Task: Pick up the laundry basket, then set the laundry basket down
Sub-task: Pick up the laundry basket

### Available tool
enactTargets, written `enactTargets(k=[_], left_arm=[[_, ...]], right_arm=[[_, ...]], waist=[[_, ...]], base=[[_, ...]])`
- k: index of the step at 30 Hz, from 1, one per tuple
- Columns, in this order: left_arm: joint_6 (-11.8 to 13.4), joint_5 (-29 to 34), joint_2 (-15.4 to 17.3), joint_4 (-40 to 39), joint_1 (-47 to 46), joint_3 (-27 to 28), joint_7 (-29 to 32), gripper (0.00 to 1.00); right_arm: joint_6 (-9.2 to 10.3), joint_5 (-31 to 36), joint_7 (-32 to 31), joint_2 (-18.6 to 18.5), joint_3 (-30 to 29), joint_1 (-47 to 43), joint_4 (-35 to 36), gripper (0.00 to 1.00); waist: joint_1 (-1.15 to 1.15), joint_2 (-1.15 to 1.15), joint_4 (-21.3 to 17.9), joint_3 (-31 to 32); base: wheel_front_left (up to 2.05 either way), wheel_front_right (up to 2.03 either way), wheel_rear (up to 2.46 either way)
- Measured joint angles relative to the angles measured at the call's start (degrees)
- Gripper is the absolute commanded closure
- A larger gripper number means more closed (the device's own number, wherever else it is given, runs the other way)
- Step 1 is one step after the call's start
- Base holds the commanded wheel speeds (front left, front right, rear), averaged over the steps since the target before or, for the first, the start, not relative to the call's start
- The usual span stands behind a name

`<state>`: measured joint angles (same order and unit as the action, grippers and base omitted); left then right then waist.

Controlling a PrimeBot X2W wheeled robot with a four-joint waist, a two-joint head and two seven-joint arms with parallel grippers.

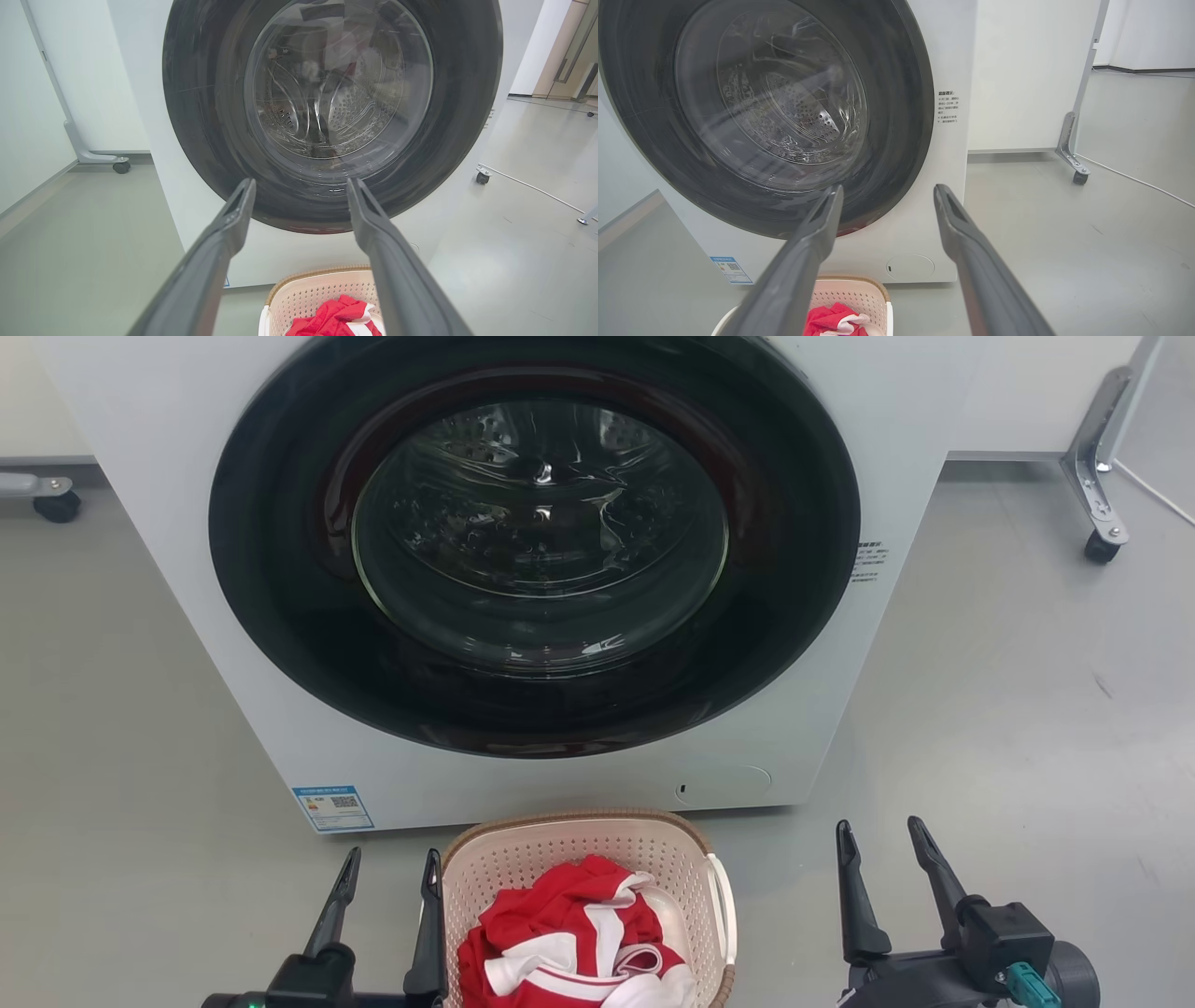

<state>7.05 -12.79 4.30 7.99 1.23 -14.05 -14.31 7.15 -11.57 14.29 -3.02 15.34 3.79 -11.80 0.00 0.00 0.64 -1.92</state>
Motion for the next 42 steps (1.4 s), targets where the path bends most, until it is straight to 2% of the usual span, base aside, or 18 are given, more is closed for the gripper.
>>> enactTargets(k=[11, 22, 31, 42], left_arm=[[-0.55, 0.2, -0.24, -0.87, -1.08, -0.54, 0.0, 0.0], [-1.08, 0.03, -0.66, 1.21, -7.36, -0.21, -0.01, 0.0], [-1.57, -0.79, -0.96, 6.77, -14.2, 0.4, -0.01, 0.0], [-1.59, -1.71, -1.44, 14.71, -22.96, 0.47, -0.01, 0.0]], right_arm=[[-0.09, 0.13, 0.0, 0.02, -0.36, 0.16, 1.71, 0.0], [-0.85, 0.11, 0.0, -0.03, -2.52, 5.72, 1.44, 0.0], [-1.46, -0.59, 0.02, -0.08, -4.32, 12.44, -3.44, 0.0], [-2.86, -0.77, 0.26, -0.12, -3.65, 19.2, -10.16, 0.0]], waist=[[0.0, 0.0, 0.23, -2.94], [0.0, 0.0, 0.58, -9.97], [0.01, 0.01, 0.77, -17.23], [0.01, 0.01, 1.61, -26.52]], base=[[0.0, 0.0, 0.0], [0.0, 0.0, 0.0], [0.0, 0.0, 0.0], [0.0, 0.0, 0.0]])
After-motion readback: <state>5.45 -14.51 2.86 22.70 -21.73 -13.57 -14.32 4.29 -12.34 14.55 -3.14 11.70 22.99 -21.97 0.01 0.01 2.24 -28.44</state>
